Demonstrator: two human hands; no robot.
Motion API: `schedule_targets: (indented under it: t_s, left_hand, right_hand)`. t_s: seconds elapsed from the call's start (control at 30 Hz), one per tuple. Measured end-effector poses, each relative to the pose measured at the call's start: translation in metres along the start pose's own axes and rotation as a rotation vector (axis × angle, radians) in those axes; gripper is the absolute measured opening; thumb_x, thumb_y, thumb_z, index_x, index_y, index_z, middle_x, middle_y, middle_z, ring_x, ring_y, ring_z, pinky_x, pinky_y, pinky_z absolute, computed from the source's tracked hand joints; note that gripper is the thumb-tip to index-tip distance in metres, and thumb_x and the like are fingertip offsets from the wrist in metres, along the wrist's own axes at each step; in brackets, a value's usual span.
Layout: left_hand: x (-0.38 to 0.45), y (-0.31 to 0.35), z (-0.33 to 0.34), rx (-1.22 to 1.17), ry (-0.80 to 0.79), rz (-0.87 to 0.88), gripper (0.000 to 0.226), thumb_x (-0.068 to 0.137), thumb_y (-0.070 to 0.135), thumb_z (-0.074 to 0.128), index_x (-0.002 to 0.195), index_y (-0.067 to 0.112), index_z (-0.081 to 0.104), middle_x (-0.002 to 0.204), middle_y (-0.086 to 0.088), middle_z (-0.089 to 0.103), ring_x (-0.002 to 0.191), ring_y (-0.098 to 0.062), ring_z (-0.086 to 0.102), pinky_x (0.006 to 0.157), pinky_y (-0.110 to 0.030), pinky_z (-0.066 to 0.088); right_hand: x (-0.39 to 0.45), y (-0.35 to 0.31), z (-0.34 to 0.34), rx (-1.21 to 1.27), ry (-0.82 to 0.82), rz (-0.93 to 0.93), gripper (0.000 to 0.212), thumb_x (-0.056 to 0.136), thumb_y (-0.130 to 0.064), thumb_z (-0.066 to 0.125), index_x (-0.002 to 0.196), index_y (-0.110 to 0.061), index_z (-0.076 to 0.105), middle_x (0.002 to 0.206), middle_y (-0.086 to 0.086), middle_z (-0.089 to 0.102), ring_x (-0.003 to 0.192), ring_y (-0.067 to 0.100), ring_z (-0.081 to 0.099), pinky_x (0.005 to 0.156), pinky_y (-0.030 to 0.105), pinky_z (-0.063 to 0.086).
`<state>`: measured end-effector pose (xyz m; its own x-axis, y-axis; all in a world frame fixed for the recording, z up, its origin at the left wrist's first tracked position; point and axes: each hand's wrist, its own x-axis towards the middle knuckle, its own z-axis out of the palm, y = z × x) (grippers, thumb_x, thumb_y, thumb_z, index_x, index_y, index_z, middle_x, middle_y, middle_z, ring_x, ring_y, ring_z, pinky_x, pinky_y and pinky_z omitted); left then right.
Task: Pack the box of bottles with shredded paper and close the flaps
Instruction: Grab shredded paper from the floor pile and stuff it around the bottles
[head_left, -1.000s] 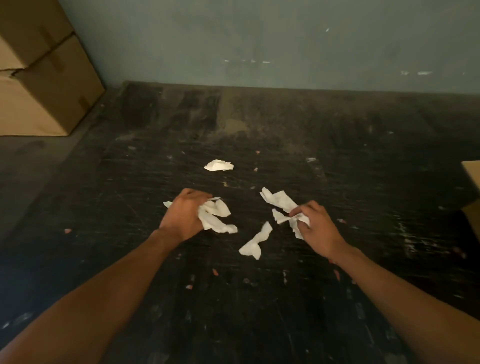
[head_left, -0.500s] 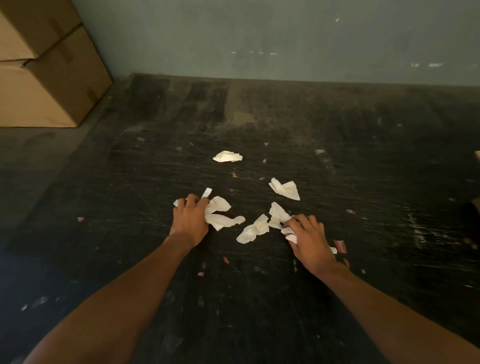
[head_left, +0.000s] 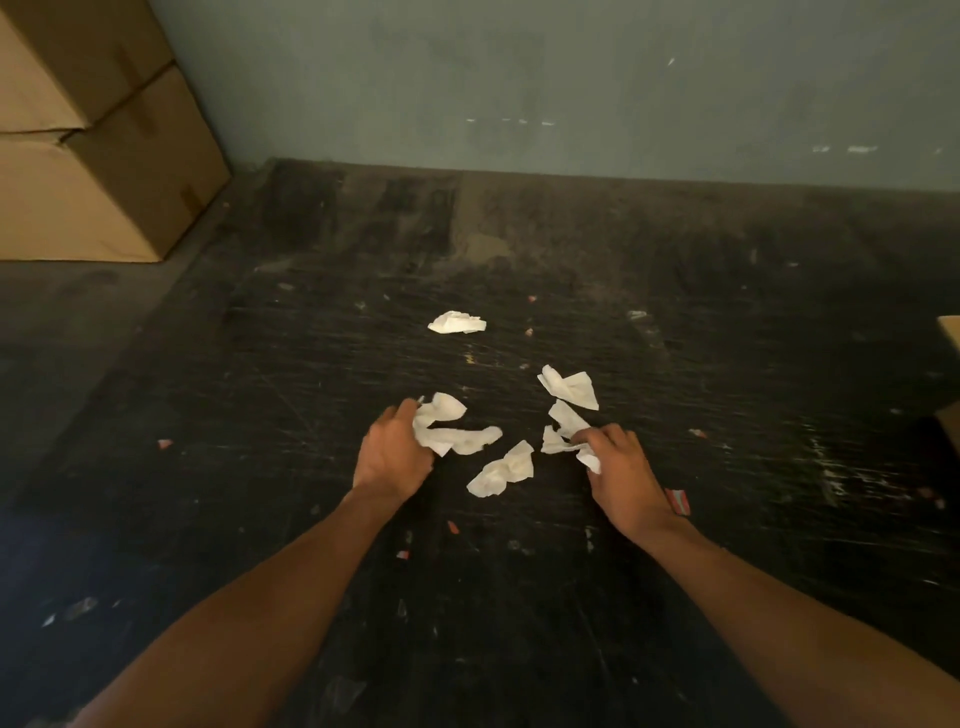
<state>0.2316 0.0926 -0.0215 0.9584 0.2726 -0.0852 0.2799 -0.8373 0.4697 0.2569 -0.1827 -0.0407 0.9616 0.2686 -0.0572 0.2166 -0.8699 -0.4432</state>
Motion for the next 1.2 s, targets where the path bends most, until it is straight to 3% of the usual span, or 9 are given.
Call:
schedule_targets:
  t_s: [0.1, 0.2, 0.3, 0.4, 0.53, 0.8, 0.9, 1.07, 1.2]
  left_hand:
    - [-0.002, 0.027, 0.002, -0.114, 0.029, 0.125, 0.053, 0.079, 0.006, 0.075, 0.128, 0.012, 0.054, 0.118, -0.007, 0.064, 0.111, -0.021, 0.062, 0.096, -0.034, 0.052]
    - [-0.003, 0.055, 0.015, -0.115, -0.022, 0.312, 0.059, 0.080, 0.018, 0.076, 0.133, 0.015, 0.050, 0.124, -0.006, 0.060, 0.116, -0.021, 0.057, 0.100, -0.037, 0.049]
    - [-0.008, 0.071, 0.040, 0.148, -0.224, 0.394, 0.069, 0.085, 0.042, 0.067, 0.144, 0.023, 0.035, 0.137, -0.007, 0.045, 0.126, -0.025, 0.043, 0.107, -0.043, 0.040]
    - [-0.010, 0.070, 0.058, 0.372, -0.290, 0.447, 0.068, 0.089, 0.065, 0.044, 0.144, 0.027, 0.034, 0.144, -0.010, 0.033, 0.131, -0.030, 0.031, 0.109, -0.050, 0.032]
    - [0.002, 0.064, 0.052, 0.475, -0.305, 0.569, 0.061, 0.091, 0.027, 0.062, 0.145, 0.023, 0.035, 0.145, -0.009, 0.035, 0.134, -0.028, 0.033, 0.110, -0.044, 0.037]
    - [0.083, 0.042, 0.017, 0.168, -0.145, 0.190, 0.065, 0.088, 0.006, 0.059, 0.147, 0.021, 0.034, 0.135, -0.014, 0.048, 0.121, -0.033, 0.054, 0.103, -0.045, 0.046]
    - [0.124, 0.042, 0.009, 0.100, -0.092, 0.116, 0.071, 0.090, 0.012, 0.062, 0.150, 0.027, 0.028, 0.133, -0.016, 0.050, 0.120, -0.036, 0.054, 0.102, -0.047, 0.045]
    - [0.171, 0.051, 0.010, 0.161, -0.254, 0.046, 0.081, 0.095, 0.026, 0.059, 0.153, 0.046, 0.005, 0.138, -0.016, 0.048, 0.118, -0.035, 0.055, 0.099, -0.047, 0.047]
    - [0.177, 0.055, 0.011, 0.237, -0.269, 0.080, 0.044, 0.100, 0.027, 0.046, 0.144, 0.034, 0.040, 0.137, -0.014, 0.049, 0.103, -0.022, 0.059, 0.085, -0.036, 0.048]
  right_hand:
    - [0.017, -0.003, -0.014, 0.164, 0.207, -0.003, 0.051, 0.082, 0.006, 0.062, 0.125, -0.022, 0.057, 0.129, 0.003, 0.049, 0.123, 0.020, 0.045, 0.107, 0.029, 0.037]
    - [0.047, -0.014, -0.026, 0.205, 0.321, -0.049, 0.064, 0.081, 0.011, 0.061, 0.135, -0.023, 0.050, 0.124, 0.004, 0.050, 0.117, 0.021, 0.046, 0.105, 0.027, 0.036]
    - [0.074, -0.022, -0.026, 0.132, 0.160, -0.038, 0.077, 0.084, 0.010, 0.057, 0.148, -0.025, 0.032, 0.133, 0.006, 0.043, 0.123, 0.022, 0.041, 0.111, 0.035, 0.035]
    - [0.088, -0.016, -0.015, -0.035, -0.075, -0.035, 0.074, 0.089, 0.000, 0.057, 0.150, -0.028, 0.026, 0.150, 0.006, 0.028, 0.134, 0.028, 0.033, 0.114, 0.039, 0.031]
    - [0.093, -0.012, -0.010, -0.136, -0.148, -0.038, 0.066, 0.092, -0.012, 0.058, 0.148, -0.032, 0.030, 0.146, 0.007, 0.034, 0.132, 0.029, 0.034, 0.111, 0.042, 0.035]
    - [0.095, -0.006, -0.012, -0.089, -0.123, -0.074, 0.054, 0.089, -0.013, 0.061, 0.139, -0.024, 0.044, 0.137, 0.007, 0.042, 0.127, 0.022, 0.041, 0.110, 0.035, 0.037]
    - [0.097, -0.003, -0.010, -0.051, -0.117, -0.059, 0.053, 0.090, -0.012, 0.061, 0.138, -0.026, 0.045, 0.136, 0.006, 0.042, 0.127, 0.021, 0.041, 0.109, 0.033, 0.036]
    - [0.101, 0.001, -0.010, -0.062, -0.137, -0.083, 0.055, 0.090, -0.014, 0.061, 0.139, -0.029, 0.042, 0.138, 0.003, 0.040, 0.128, 0.018, 0.040, 0.109, 0.032, 0.037]
    - [0.101, 0.004, -0.008, -0.101, -0.140, -0.105, 0.057, 0.089, -0.012, 0.061, 0.140, -0.028, 0.040, 0.137, 0.004, 0.039, 0.125, 0.019, 0.040, 0.107, 0.032, 0.038]
